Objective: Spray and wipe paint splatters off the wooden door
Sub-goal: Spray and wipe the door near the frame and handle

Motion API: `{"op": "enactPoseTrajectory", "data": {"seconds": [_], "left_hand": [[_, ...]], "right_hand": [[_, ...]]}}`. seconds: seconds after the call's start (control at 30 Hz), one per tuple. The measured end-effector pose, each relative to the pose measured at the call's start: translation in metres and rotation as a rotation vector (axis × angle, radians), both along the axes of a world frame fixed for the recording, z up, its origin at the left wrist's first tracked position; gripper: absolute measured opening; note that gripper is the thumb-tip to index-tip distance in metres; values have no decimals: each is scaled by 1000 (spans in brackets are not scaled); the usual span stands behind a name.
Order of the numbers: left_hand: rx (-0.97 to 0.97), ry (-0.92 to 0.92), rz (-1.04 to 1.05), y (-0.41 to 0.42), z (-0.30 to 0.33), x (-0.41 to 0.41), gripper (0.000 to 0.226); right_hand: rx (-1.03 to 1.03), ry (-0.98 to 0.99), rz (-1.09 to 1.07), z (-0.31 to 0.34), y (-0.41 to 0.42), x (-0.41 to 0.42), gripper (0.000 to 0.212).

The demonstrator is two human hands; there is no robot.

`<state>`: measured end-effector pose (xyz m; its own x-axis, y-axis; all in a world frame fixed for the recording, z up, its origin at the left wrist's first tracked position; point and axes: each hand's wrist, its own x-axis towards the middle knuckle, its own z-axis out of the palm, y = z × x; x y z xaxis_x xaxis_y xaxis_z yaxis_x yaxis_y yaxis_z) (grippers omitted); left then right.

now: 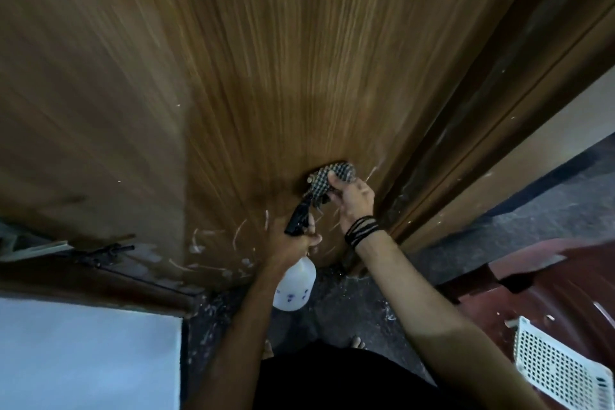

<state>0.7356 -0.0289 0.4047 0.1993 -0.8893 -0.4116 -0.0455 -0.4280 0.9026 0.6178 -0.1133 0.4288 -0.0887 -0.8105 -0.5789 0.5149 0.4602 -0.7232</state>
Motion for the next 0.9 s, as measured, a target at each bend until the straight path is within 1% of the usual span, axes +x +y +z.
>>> {"op": "enactPoseTrajectory", "data": {"seconds": [0.13,0.2,0.27,0.33,0.37,0.4,0.47,0.5,0.53,0.57,0.6,0.67,0.7,0.8,0.87,0.9], "left_hand": [[5,-48,6,-8,5,-17,33],[0,-59,-1,-12,9,-28,33],[-1,-42,25,-15,13,-38,34],[-21,-20,53,-17,12,-47,36],[-34,-19,52,-18,11,-50,33],[-41,-14,40,-19,10,-52,29],[-46,-5,17,-20,6,-56,24],[-40,-2,14,-21,5,-58,25],[-31,1,17,-22,4,-62,26],[-30,-3,28,-23,1,-64,27],[-32,-12,40,-25,0,-67,28],[-33,-45,54,-28,2,-74,27],[-28,-44,51,-29,3,-76,25],[-23,-2,47,-30,2,-80,28],[-39,-16,50,-32,-1,-79,33],[-58,-38,52,-33,-3,-77,34]], "right_hand": [[225,-44,-46,-22,-2,-7,44],[272,-60,-40,-27,-3,-16,48],[276,-77,-38,-27,-5,-22,53],[232,-119,-78,-21,-9,-33,51],[190,-141,-92,-15,-12,-40,47],[145,-159,-106,-9,-16,-47,41],[41,-180,-115,2,-24,-64,20],[-5,-190,-114,5,-27,-71,14],[-35,-190,-111,5,-28,-75,13],[-47,-175,-101,2,-29,-77,15],[-38,-150,-94,-4,-28,-77,25],[79,-108,-121,-25,-28,-76,45],[160,-87,-134,-31,-27,-77,49],[309,-35,-133,-43,-29,-81,50],[320,-33,-129,-37,-30,-83,49],[290,-47,-139,-34,-31,-82,47]]}}
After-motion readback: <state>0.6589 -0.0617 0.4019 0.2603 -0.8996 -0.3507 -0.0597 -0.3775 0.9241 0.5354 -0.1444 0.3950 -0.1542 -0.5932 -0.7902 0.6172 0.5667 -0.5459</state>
